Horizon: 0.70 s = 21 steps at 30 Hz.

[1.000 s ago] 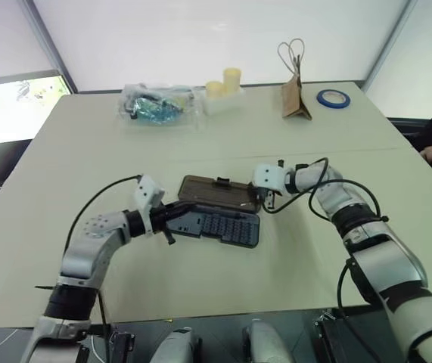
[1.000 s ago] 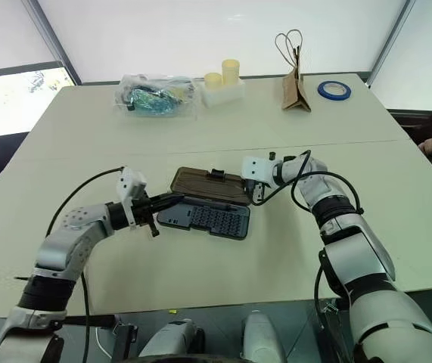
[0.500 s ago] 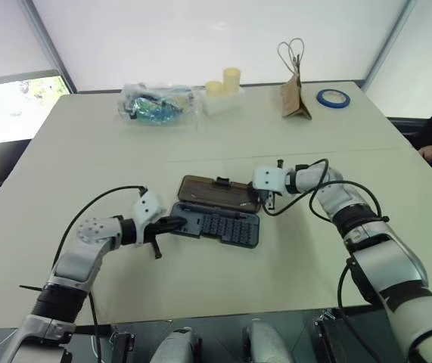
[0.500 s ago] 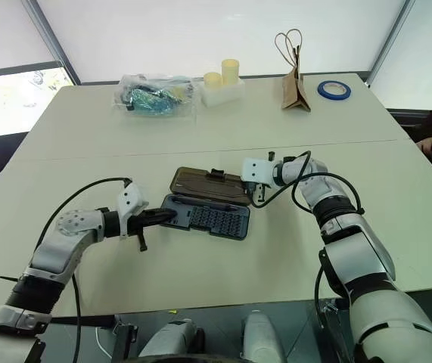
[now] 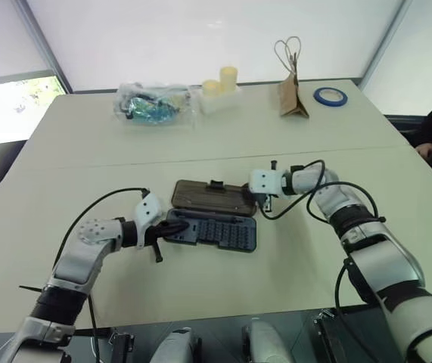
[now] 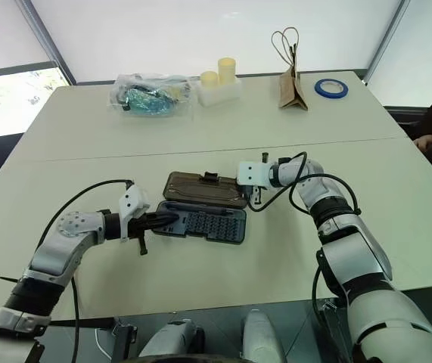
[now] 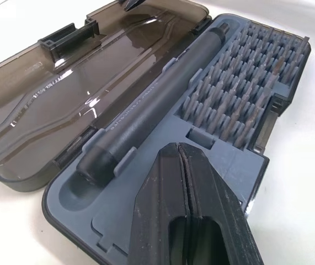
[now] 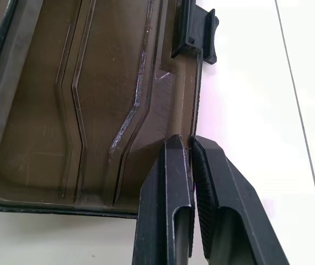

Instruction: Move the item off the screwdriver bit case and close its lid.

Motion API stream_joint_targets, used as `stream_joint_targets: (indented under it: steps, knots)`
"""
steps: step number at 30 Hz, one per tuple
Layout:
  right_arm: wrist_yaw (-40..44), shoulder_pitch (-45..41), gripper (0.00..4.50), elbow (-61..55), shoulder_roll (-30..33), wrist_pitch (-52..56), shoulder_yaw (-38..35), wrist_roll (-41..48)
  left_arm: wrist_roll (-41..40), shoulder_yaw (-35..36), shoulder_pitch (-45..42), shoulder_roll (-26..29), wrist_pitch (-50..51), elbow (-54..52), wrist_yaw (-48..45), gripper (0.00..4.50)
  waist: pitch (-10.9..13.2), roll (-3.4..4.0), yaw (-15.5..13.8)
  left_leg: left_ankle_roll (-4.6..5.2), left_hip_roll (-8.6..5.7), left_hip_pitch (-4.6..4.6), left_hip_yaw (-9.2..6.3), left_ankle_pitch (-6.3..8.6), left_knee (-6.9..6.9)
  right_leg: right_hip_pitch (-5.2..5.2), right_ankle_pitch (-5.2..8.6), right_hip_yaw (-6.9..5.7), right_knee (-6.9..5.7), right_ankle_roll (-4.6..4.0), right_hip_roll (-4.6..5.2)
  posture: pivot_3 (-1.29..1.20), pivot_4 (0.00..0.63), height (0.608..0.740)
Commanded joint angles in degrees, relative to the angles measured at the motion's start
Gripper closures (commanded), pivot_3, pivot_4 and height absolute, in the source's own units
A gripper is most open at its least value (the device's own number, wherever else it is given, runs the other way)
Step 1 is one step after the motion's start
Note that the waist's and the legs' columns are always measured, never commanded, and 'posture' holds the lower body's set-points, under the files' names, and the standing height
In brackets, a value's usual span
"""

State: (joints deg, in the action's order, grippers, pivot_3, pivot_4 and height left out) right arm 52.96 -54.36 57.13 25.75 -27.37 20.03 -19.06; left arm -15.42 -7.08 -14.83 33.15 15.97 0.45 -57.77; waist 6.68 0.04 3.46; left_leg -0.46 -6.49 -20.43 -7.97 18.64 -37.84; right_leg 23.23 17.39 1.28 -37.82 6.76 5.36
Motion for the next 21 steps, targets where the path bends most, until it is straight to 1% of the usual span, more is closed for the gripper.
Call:
stream_joint_targets:
  steps: [1, 3, 6, 10, 14, 17, 21]
  knots:
    - [2.03, 0.57, 4.5, 0.69, -2.15, -2.02, 2.34, -0.92, -1.65, 1.44, 0.49, 0.86, 1.97, -3.0, -0.22, 4.5, 0.02, 0.02, 0.07, 0.0, 0.0, -0.01, 0.0, 0.0, 0.0, 0.01, 0.0, 0.0, 0.0, 0.0, 0.0, 0.0, 0.15, 0.74]
    - [2.02, 0.45, 4.5, 0.97, -2.15, -2.19, 2.29, -0.95, -1.84, 1.48, 0.6, 1.03, 2.66, -3.41, -0.14, 4.5, 0.03, 0.03, 0.13, 0.0, 0.0, -0.01, 0.0, 0.0, 0.01, 0.01, 0.0, 0.0, 0.0, 0.0, 0.0, 0.0, 0.15, 0.74]
    - [1.2, 0.28, 4.5, 1.45, -2.2, -2.76, 2.39, -1.43, -1.35, 1.29, 2.32, 3.32, 3.01, -3.6, -1.48, 4.5, 0.04, 0.03, 0.37, 0.0, 0.0, -0.01, 0.0, 0.0, 0.01, 0.01, 0.0, 0.0, 0.0, 0.0, 0.0, 0.0, 0.15, 0.74]
    - [-0.35, -0.4, 4.5, 1.06, -2.64, -1.87, 1.23, -0.88, 5.82, -3.88, 5.0, 6.4, -3.76, -0.16, -2.15, 4.5, 0.04, 0.06, 0.49, -0.01, 0.02, 0.04, 0.0, 0.0, 0.08, -0.01, 0.0, 0.0, 0.04, -0.01, -0.02, 0.0, 0.15, 0.74]
    - [-1.44, -1.68, 4.5, -1.48, -1.68, -0.52, -0.47, 0.1, 4.21, -3.69, 6.68, 4.69, -3.11, -0.23, -1.51, 4.5, 0.03, 0.1, 0.47, -0.02, 0.02, 0.07, 0.0, -0.01, 0.08, -0.1, 0.0, 0.0, 0.16, -0.01, -0.02, 0.0, 0.15, 0.74]
    - [-1.29, -1.93, 4.5, -5.99, -0.33, 0.07, -1.73, 1.22, 3.86, -3.52, 6.98, 3.73, -2.8, 0.15, -1.18, 4.5, 0.08, 0.18, 0.42, -0.02, 0.02, 0.04, 0.0, -0.01, 0.07, -0.09, 0.0, 0.01, 0.16, -0.01, -0.02, 0.0, 0.15, 0.74]
    - [0.88, -0.02, 4.5, -18.96, 1.81, 3.54, -3.7, 4.24, 3.65, -3.51, 6.76, 2.6, -1.81, 0.08, -0.76, 4.5, 0.18, 0.36, 0.08, -0.02, 0.01, -0.01, 0.0, -0.01, 0.02, -0.07, 0.0, 0.01, 0.16, 0.0, -0.01, 0.0, 0.15, 0.74]
